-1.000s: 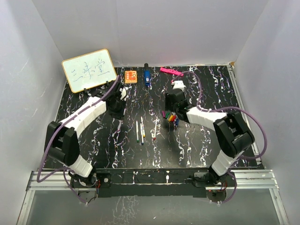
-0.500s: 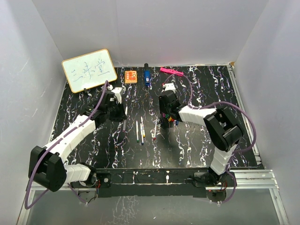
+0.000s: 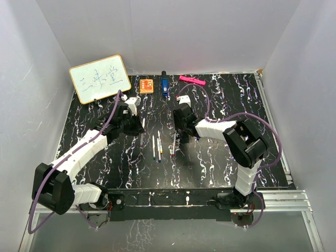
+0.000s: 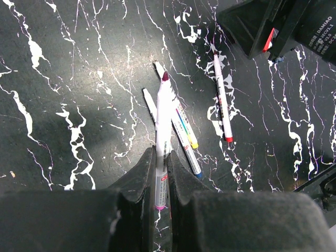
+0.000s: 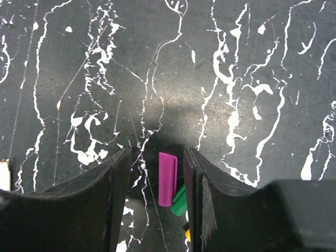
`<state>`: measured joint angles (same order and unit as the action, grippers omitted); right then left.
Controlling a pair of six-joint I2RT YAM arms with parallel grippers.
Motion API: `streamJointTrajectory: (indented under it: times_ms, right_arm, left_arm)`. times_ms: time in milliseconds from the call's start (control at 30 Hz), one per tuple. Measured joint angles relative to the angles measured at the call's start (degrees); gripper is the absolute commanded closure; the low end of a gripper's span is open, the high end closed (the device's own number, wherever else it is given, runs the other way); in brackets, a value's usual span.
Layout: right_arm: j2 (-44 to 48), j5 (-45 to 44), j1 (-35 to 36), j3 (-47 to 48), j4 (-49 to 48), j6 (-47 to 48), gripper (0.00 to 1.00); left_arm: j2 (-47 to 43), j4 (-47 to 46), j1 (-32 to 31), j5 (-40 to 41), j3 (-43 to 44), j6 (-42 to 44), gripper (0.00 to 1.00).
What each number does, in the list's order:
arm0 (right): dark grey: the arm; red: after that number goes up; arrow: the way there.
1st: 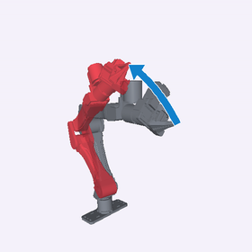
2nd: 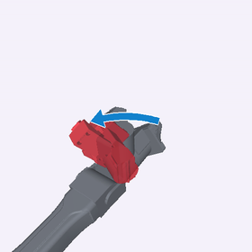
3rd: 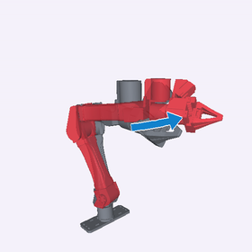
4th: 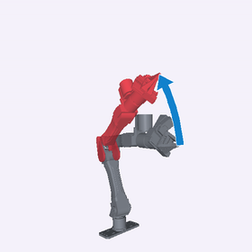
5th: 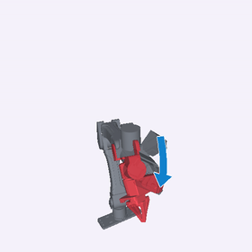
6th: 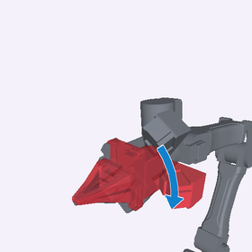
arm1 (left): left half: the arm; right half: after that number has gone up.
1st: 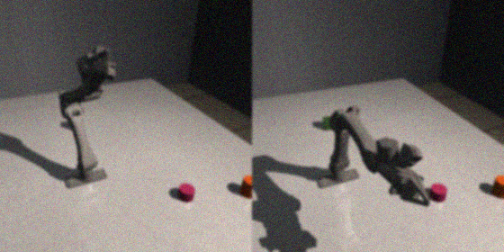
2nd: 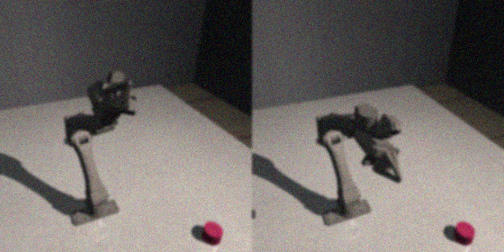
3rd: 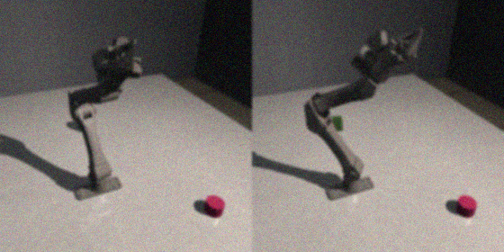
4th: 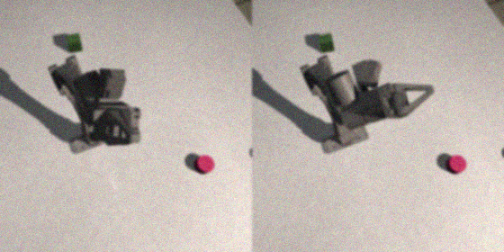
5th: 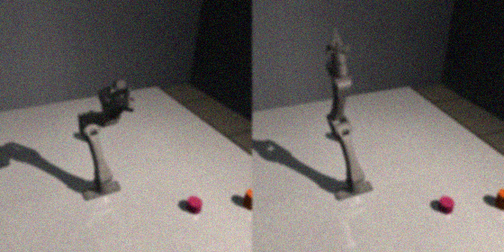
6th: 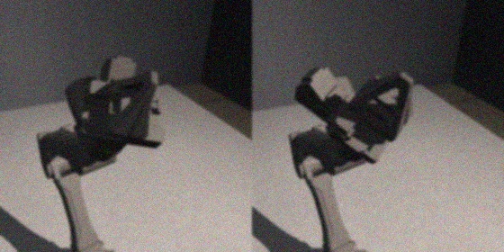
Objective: Insert the pens into the pen caps
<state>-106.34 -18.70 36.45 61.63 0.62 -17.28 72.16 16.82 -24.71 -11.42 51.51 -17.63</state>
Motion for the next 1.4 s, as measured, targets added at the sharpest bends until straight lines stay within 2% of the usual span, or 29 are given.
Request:
streamJointTrajectory:
  times_ms: [600,867,1300,1400]
  right_arm:
    - [-1.86,-2.45,-0.02,0.13,1.53,-0.74,0.6]
    - [-1.84,-2.49,0.09,0.11,1.97,-2.05,0.67]
    - [-1.6,-3.67,1.2,0.11,3.43,-3.65,0.68]
    - [-1.44,-4.13,1.73,0.09,3.98,-3.91,0.79]
  left_arm:
    - [0.68,-0.15,0.0,-0.24,0.0,-0.44,1.0]
    - [1.07,-0.42,0.0,-0.22,0.0,-0.44,1.0]
    - [1.95,-0.39,0.0,-0.2,0.0,-0.42,1.0]
    - [1.95,-0.37,0.0,-0.2,0.0,-0.39,1.0]
